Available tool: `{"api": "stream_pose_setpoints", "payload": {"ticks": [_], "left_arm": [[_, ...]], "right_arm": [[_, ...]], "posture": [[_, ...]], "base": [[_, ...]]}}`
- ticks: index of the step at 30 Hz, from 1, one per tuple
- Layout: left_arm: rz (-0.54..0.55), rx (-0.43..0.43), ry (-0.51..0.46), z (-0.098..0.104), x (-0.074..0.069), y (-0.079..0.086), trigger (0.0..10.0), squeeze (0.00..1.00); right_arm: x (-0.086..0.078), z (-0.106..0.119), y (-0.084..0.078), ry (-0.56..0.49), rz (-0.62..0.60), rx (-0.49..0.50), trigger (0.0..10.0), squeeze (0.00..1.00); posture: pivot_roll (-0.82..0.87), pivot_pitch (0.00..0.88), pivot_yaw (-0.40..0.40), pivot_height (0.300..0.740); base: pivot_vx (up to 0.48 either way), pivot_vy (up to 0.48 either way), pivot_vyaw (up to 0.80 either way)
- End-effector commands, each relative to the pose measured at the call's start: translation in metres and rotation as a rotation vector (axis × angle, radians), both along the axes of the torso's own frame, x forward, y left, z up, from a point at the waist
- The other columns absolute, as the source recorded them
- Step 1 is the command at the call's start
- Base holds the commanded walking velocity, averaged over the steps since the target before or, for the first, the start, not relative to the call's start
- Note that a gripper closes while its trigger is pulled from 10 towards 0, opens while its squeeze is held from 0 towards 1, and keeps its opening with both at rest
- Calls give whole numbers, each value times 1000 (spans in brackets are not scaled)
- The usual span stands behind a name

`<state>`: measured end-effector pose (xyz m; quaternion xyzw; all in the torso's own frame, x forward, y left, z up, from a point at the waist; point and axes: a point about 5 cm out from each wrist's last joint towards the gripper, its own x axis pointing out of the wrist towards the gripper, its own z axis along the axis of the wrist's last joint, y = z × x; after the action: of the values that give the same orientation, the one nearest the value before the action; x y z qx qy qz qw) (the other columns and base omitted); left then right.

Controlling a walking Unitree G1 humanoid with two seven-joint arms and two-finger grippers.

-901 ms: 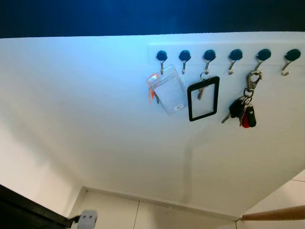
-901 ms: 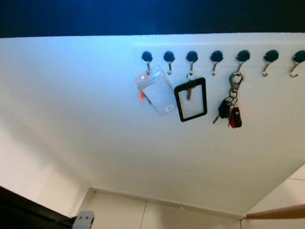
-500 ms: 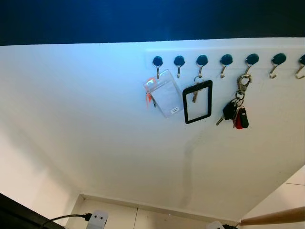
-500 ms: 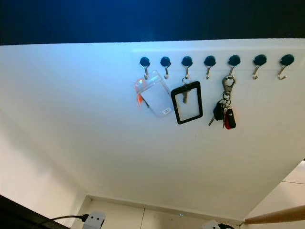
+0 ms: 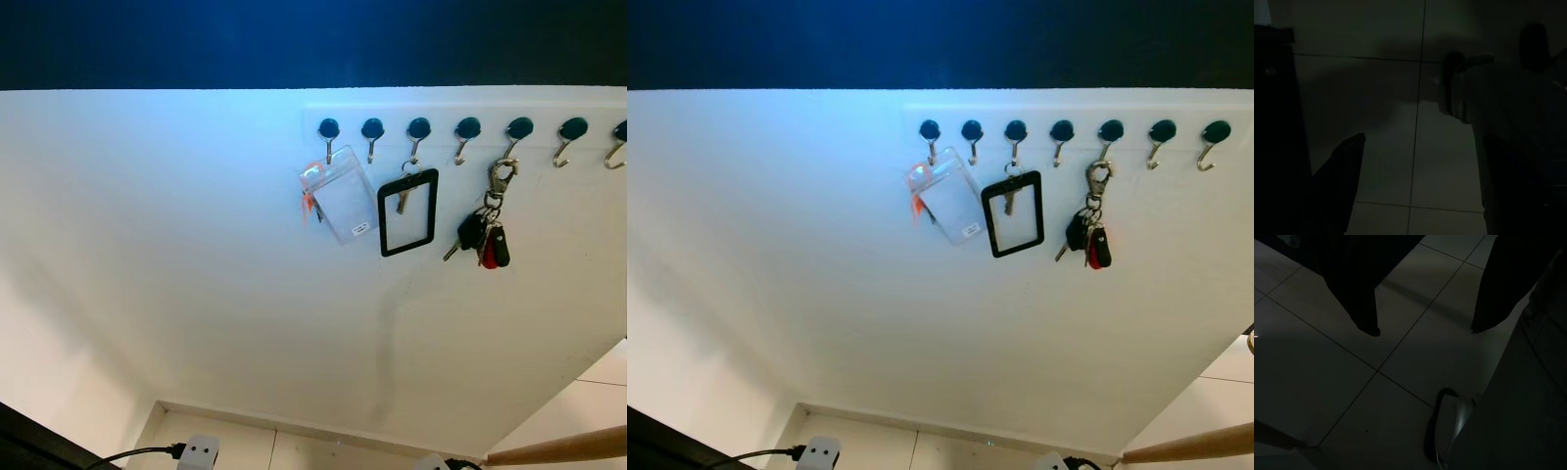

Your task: Hang keys on a hook

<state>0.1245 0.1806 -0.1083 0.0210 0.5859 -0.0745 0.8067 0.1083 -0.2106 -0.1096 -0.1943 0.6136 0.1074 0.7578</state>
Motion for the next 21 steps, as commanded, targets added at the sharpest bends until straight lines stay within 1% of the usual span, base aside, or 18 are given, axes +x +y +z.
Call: {"api": "stream_pose_setpoints", "payload": {"ticks": [1,4,9,13,21], "left_arm": [[4,5,22,-1,-4,0,10000,0],[27,0,22,-1,-3,0,10000,0],[-3,-11,13,-1,-1,-4,10000,0],[1,-8,9,-1,-2,-3,10000,0],[-41,2,20,-2,-8,-1,10000,0]], "right_arm": [[-2,-2,10,6,8,31,10000,0],[-3,-2,10,6,7,31,10000,0],[-7,-3,10,18,17,29,10000,0],[-6,-3,11,18,13,29,10000,0],[-7,-4,12,11,3,30,10000,0]], "posture": [[-120,40,73,740],[-120,40,73,740],[-114,54,68,740],[-117,64,72,740],[-122,75,82,740]], "base": [[0,0,0],[0,0,0],[0,0,0],[-274,0,0],[-324,0,0]]}}
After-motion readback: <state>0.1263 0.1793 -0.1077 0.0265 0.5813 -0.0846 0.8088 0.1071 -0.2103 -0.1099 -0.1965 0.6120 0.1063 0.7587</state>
